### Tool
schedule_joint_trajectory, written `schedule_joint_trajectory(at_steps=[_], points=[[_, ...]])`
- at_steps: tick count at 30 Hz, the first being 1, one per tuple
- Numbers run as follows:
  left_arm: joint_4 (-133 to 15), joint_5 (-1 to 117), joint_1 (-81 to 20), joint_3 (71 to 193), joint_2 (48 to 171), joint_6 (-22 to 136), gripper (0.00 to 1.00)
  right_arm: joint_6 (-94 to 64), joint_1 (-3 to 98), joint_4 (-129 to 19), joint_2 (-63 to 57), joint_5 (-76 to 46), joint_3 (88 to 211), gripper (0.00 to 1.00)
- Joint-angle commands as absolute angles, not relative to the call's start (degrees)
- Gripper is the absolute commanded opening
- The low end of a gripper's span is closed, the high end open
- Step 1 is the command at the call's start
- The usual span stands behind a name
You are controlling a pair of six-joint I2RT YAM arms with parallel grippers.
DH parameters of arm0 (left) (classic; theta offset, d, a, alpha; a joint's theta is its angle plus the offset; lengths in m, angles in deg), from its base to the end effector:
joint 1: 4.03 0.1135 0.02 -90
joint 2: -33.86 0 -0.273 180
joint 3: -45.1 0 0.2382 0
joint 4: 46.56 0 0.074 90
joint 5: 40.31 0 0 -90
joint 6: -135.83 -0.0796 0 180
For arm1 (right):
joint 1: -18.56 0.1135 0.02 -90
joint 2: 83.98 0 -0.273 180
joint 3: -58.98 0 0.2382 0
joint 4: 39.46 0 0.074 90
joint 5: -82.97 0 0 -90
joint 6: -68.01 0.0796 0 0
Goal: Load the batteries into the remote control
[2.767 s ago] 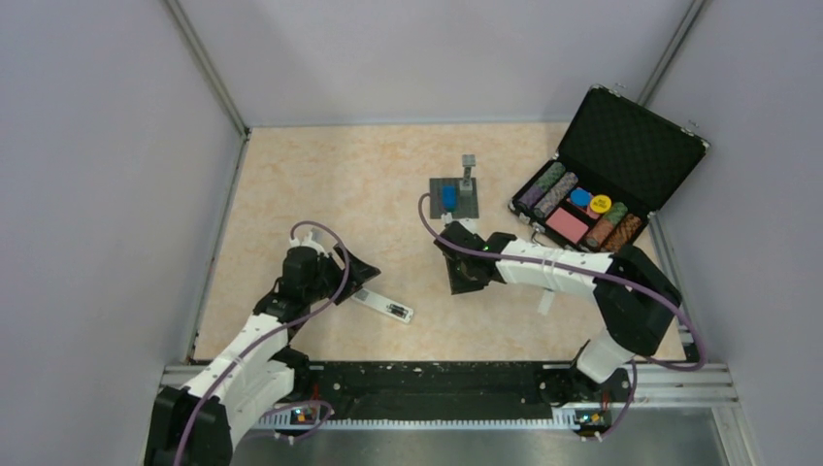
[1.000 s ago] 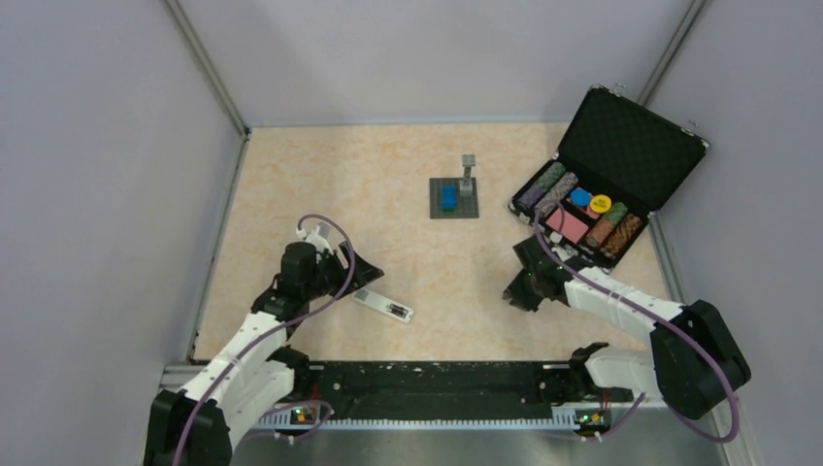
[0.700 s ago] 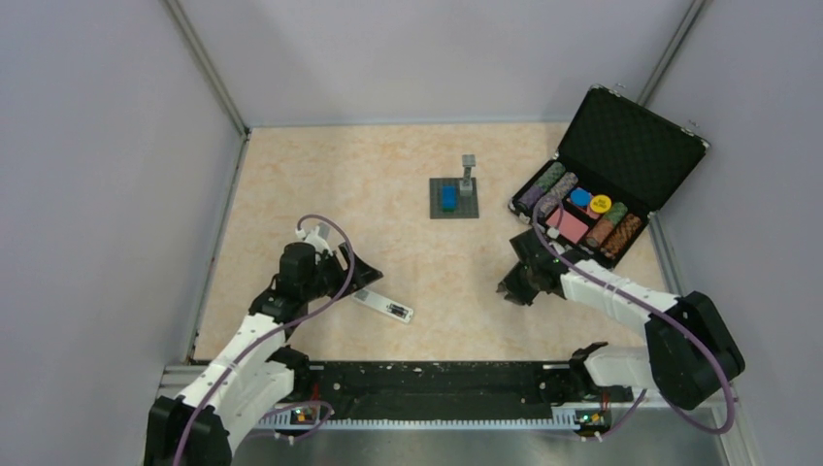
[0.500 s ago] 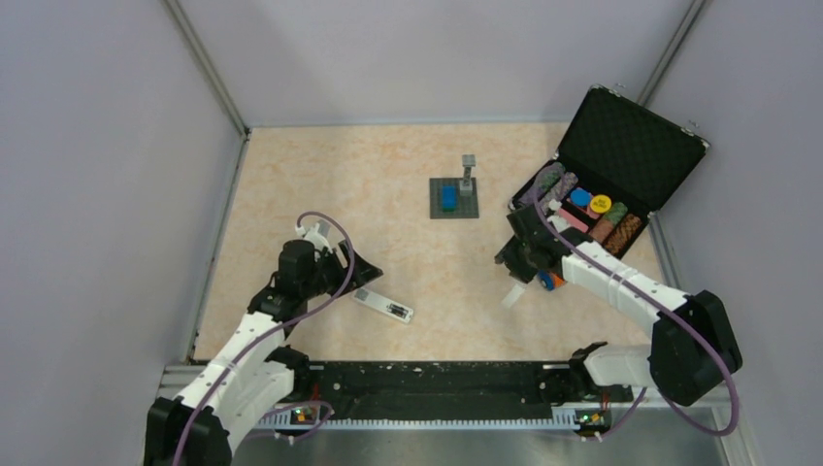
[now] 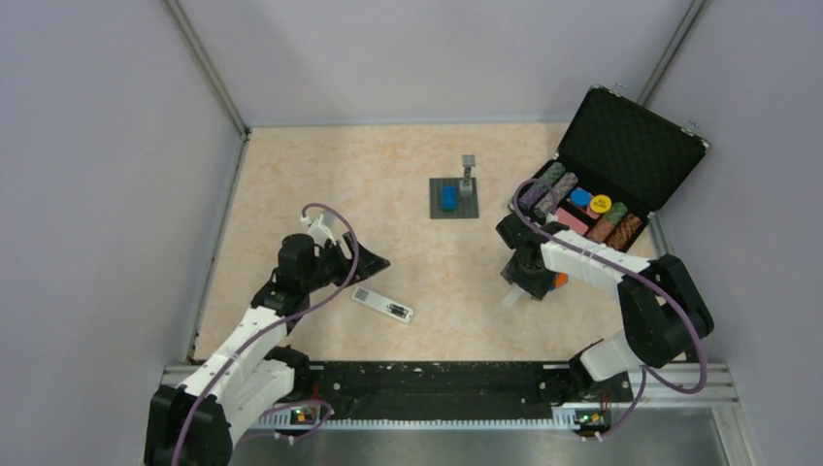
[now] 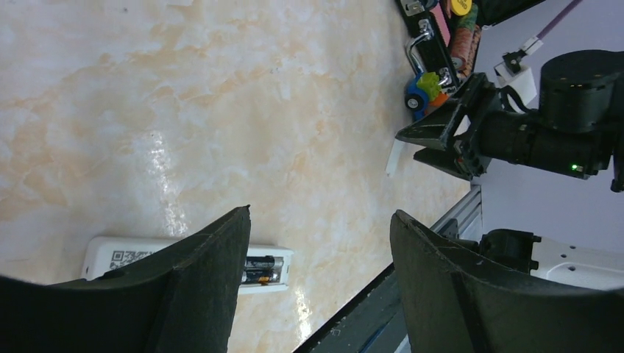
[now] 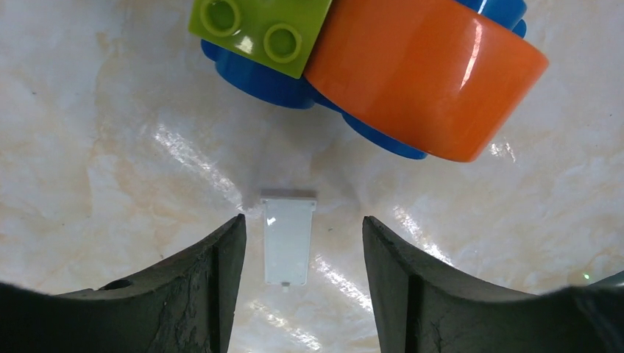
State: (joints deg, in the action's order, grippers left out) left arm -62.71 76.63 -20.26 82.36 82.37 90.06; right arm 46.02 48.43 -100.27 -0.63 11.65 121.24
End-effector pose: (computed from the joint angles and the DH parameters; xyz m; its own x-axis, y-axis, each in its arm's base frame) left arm 0.1834 -0.0909 0.2048 -0.7598 -0.4265 -0.4907 0.1471 0.6225 -0.7687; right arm 0.2136 0.0933 0.1510 -0.7227 0.5979 -0.3468 0.6340 0.7732 0.0119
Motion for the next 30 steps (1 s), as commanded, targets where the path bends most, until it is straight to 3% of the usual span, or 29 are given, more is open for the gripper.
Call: schedule_joint_trajectory(at_steps=[1,13,30], points=[[-54.4,79.4,-20.5,83.5,83.7,90.1,0.74,45.9,47.8,-101.9,1.1,13.2,123.2,0.59],[-54.3,78.2,-20.5,83.4,83.6,90.4,0.74,44.3,44.9,-98.7,4.7,10.9,122.5,0.51],[-58.1,76.8,-20.5,82.9,80.9,89.4,0.74,38.7,45.1,-100.2,0.1,8.8,125.2,0.54]])
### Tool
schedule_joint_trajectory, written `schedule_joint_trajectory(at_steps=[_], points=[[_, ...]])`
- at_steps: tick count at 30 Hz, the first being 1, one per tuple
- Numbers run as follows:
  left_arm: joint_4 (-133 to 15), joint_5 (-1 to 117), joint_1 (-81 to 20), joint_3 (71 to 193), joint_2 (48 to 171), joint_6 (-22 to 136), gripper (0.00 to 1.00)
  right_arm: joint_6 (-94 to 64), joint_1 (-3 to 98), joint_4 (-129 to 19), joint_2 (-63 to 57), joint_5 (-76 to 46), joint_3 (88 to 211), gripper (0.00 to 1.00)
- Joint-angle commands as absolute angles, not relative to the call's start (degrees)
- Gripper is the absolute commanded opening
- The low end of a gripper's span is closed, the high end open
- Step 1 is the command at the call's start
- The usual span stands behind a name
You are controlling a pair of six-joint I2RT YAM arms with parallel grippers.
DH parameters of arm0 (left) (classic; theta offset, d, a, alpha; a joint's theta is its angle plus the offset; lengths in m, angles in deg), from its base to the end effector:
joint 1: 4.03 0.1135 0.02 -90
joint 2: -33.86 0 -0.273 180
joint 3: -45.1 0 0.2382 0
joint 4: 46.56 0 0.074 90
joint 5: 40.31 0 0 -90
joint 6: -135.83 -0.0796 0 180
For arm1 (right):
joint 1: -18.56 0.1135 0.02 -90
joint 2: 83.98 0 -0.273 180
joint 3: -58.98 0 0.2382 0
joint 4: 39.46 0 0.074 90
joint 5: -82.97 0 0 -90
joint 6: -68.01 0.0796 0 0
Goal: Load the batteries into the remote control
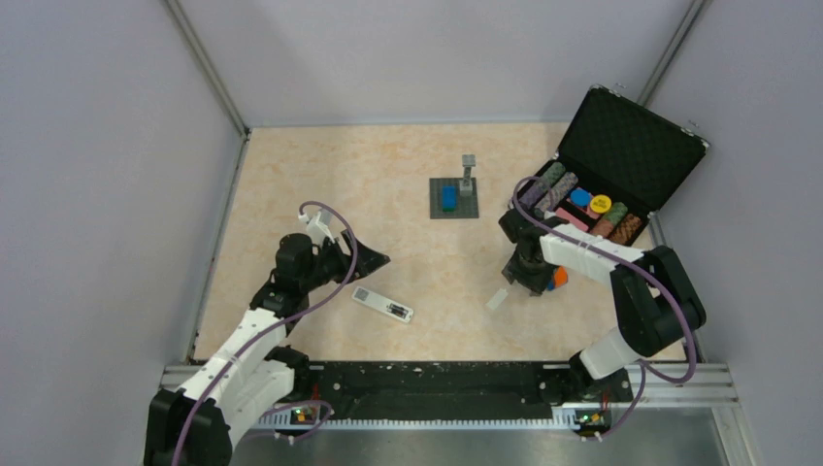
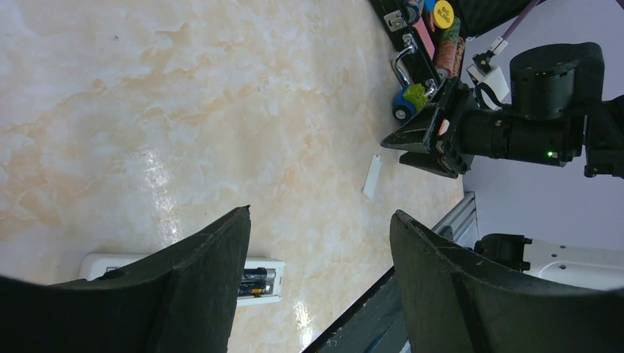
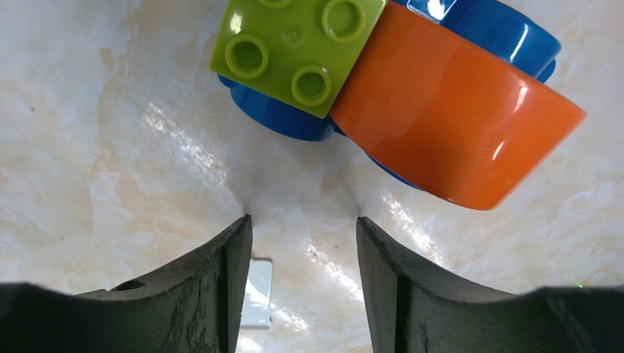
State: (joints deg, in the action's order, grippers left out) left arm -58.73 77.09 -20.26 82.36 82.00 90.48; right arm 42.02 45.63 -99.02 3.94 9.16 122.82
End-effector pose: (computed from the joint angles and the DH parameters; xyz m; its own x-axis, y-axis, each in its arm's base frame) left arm 0.1865 -0.0924 0.2152 -0.7276 -0.4380 -0.5280 0.2016 0.5991 -0.7749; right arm 0.2276 0.0914 0.1396 -0.7559 0.5831 -0.2976 0.6160 0.7874 -0.0219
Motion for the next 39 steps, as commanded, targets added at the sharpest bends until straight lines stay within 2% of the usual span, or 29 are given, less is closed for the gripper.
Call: schedule_joint_trajectory(at_steps=[1,7,16,25,31,39], points=[[-58.3,76.7,-20.5,83.0,81.0,89.3,0.74,38.6,45.2,-100.9,-1.2,8.8,125.1,0.55],[-59.8,76.2,-20.5,83.8,81.1,88.5,0.74,42.7,49.2,-102.4,-4.8,4.4,125.6,0.58],[-59.5,76.4,-20.4,83.5,82.0,88.1,0.74,53.5,57.1,-103.7,-0.5,1.5,126.7,0.58],[-59.3,76.3,-20.4,83.6,82.5,87.9,0.74,53.4,60.1,-103.1,3.9,0.5,127.4,0.63],[-58.8,76.5,-20.5,83.3,82.5,88.3,0.74,54.4,60.5,-102.1,4.7,0.3,126.0,0.58],[-59.8,76.0,-20.5,82.5,80.9,88.1,0.74,58.2,60.6,-100.8,4.9,-0.2,124.1,0.55]])
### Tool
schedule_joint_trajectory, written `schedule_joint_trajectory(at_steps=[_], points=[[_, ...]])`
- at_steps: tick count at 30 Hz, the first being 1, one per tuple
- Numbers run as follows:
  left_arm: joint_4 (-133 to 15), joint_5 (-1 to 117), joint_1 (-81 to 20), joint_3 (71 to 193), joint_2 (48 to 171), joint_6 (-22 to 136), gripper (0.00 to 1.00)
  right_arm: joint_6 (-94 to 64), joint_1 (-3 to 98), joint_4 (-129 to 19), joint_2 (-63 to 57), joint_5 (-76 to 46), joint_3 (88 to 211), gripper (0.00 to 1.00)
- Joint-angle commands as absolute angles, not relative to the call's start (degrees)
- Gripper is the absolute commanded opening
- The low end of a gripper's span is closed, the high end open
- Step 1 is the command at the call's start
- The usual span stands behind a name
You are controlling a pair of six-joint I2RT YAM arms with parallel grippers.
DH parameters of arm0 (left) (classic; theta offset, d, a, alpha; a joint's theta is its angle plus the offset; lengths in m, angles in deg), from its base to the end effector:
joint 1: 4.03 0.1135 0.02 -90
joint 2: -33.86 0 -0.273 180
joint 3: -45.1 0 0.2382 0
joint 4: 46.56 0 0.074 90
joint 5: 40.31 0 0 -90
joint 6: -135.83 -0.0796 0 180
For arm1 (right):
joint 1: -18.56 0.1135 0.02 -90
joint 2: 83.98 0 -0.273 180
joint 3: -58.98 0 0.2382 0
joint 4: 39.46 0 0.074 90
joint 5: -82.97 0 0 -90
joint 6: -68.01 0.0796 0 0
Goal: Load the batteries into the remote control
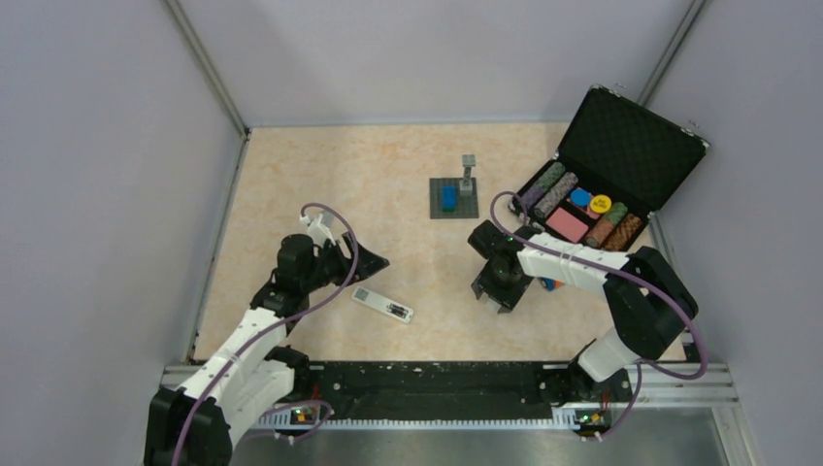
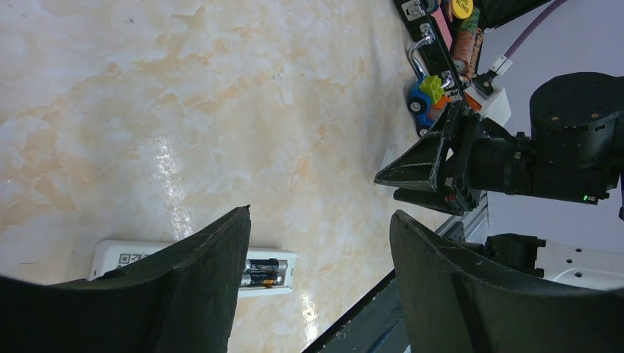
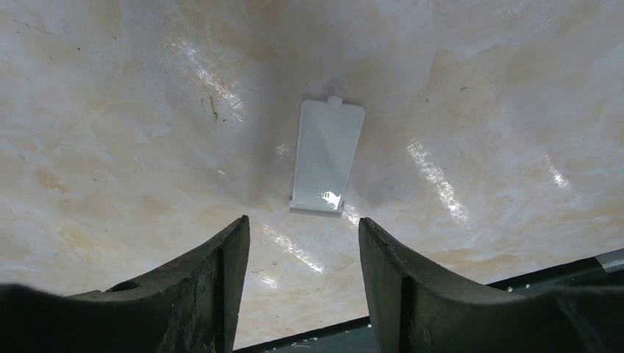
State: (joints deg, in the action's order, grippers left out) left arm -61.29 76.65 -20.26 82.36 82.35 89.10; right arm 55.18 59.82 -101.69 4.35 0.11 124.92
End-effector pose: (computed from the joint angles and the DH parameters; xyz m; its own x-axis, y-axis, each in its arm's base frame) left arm 0.1849 -0.0914 0.2081 -0.7451 -0.4194 -0.5186 0.1783 0.6240 -0.7608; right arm 0.1919 0.1552 0.1433 -0.7957 0.5890 -0.1415 0.5864 0.8075 0.0639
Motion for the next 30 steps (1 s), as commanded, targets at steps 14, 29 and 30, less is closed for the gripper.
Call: schedule_joint_trajectory(at_steps=[14,29,30], points=[[-60.9,75.5,-20.4,82.4,80.3,87.1,0.74,61.3,60.7,-99.9,4.9,0.8,121.1,0.44],[-60.9,75.3,-20.4,82.7,80.2,86.4,0.74,55.8,60.7,-100.2,7.5,5.5,122.2,0.47],[-60.9,75.3,-20.5,82.7,80.2,86.4,0.74,55.1,60.7,-99.8,7.7,5.5,122.0,0.46]])
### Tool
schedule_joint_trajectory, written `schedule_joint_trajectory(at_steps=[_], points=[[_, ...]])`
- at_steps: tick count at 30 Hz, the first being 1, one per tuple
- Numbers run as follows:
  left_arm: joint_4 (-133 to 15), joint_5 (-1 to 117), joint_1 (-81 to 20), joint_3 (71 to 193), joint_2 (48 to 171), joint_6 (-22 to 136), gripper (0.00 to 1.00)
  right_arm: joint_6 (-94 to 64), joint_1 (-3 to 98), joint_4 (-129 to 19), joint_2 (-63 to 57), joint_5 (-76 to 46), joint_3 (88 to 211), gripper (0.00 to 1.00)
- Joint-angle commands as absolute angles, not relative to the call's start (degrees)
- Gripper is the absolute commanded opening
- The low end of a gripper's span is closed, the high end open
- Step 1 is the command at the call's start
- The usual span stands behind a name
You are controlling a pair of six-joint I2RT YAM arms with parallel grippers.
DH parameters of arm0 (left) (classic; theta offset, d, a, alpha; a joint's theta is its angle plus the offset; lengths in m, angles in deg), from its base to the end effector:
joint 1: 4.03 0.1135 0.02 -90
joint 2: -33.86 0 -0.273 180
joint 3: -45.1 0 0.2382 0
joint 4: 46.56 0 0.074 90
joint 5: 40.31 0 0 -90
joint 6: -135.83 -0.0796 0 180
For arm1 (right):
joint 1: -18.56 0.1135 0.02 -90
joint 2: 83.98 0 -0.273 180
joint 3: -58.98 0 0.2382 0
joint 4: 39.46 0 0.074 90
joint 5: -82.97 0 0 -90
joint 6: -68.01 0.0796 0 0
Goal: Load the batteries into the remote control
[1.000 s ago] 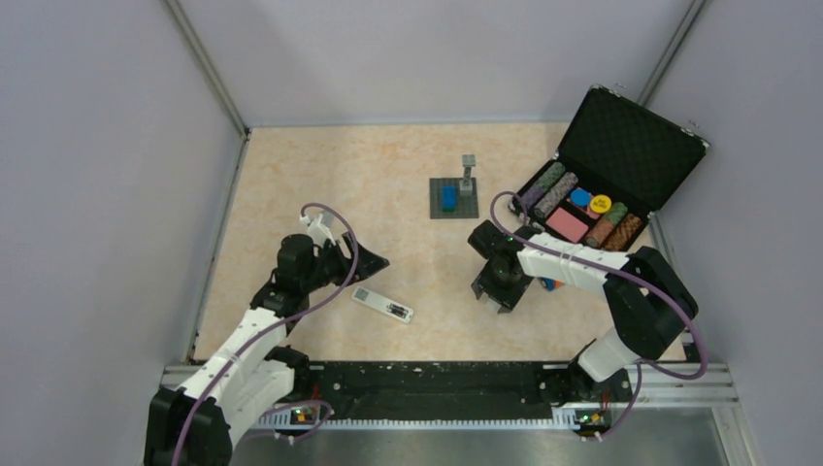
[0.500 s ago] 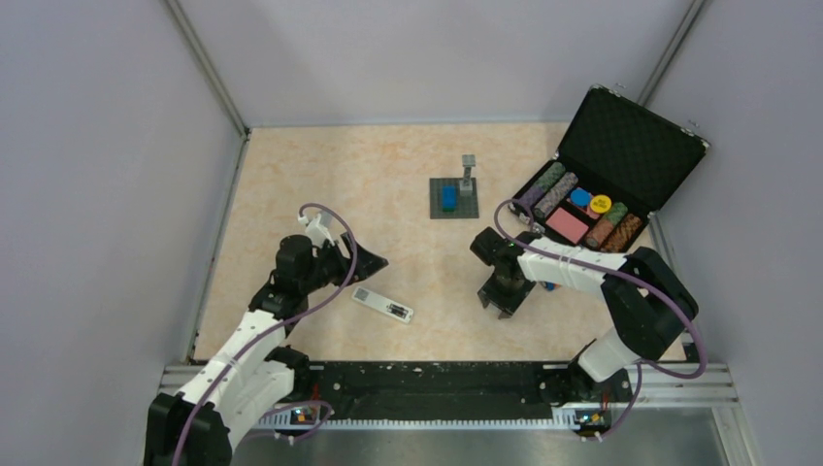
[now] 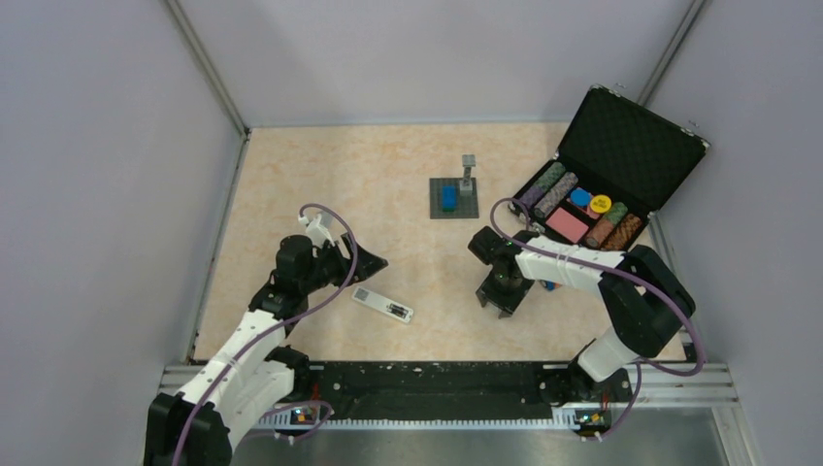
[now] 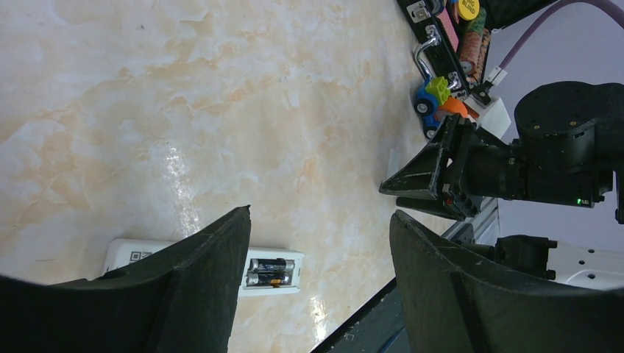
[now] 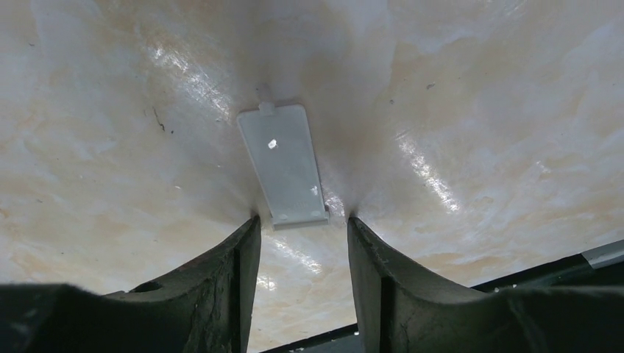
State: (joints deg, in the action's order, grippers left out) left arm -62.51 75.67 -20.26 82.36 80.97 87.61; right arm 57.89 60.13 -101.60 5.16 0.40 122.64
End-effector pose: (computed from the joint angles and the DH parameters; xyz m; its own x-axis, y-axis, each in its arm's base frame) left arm 0.1822 -0.0894 0.2094 -0.7313 -0.4109 -0.5443 0.1913 0.6425 -0.7420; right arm 0.1844 0.1497 0.1312 -0.7751 0.6173 -0.1345 0.6210 0.7836 0.0182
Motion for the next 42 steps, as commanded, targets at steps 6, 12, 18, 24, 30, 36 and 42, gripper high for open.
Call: schedule_joint_trajectory(at_steps=[6,12,18,24,30,36,42], points=[[-60.9,75.3,-20.4,82.6,80.4,86.6,0.74,53.6,60.7,-98.2,7.5,5.1,120.8,0.41],[-60.9,75.4,-20.5,82.4,80.4,86.8,0.74,52.5,60.7,-97.3,8.4,4.7,120.7,0.35],[-60.9,75.4,-20.4,82.4,79.8,86.8,0.74,50.6,60.7,-95.9,8.8,4.4,120.6,0.24],[-60.9,75.4,-20.5,82.4,79.7,87.0,0.74,46.0,60.7,-94.3,8.1,5.3,121.0,0.22],[-59.9,77.8,-20.4,82.6,80.8,87.3,0.74,41.0,60.8,-92.0,3.2,6.0,120.9,0.23],[-56.2,80.7,-20.5,82.6,84.1,88.2,0.75,35.8,60.9,-89.0,-3.1,6.3,119.3,0.23],[-50.2,83.4,-20.8,83.1,90.0,90.9,0.75,30.7,60.9,-85.1,-6.0,5.1,116.9,0.24]])
